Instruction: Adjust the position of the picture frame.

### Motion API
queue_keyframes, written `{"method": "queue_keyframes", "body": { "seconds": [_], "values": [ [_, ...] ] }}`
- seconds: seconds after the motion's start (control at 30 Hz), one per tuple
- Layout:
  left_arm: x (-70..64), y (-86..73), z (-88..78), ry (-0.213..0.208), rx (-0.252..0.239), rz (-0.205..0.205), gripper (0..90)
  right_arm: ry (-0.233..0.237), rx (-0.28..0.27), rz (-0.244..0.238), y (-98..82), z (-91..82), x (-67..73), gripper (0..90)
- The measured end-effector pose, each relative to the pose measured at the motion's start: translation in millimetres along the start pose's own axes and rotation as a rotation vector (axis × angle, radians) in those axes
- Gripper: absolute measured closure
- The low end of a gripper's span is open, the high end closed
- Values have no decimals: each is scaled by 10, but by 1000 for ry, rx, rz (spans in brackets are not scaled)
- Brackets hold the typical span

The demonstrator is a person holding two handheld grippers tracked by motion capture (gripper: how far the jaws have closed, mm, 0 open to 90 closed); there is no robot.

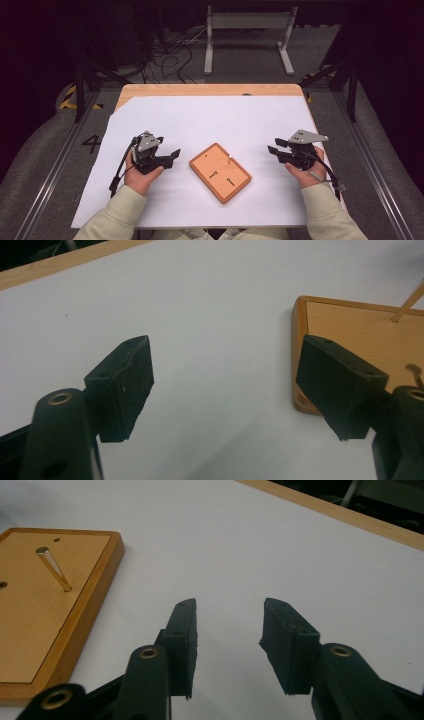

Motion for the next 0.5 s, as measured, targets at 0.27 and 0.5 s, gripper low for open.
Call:
{"method": "queue_keyframes", "body": {
  "seconds": [0.27, 0.5],
  "values": [
    [-60, 31, -42, -19, -10, 10, 297, 33, 12, -2, 18, -2, 31, 626],
    [-187, 66, -133, -127, 22, 72, 896, 51, 21, -17, 42, -24, 62, 711]
  ]
}}
Point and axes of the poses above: each handheld gripper's, and its own axes: z roughly forward along the jaws, y roughly out of its top, x roughly to its left, the point moved 3 cm from there along z, roughly forward along the jaws, and after that the axes turned 1 degree about -z, right-handed, at the moved point
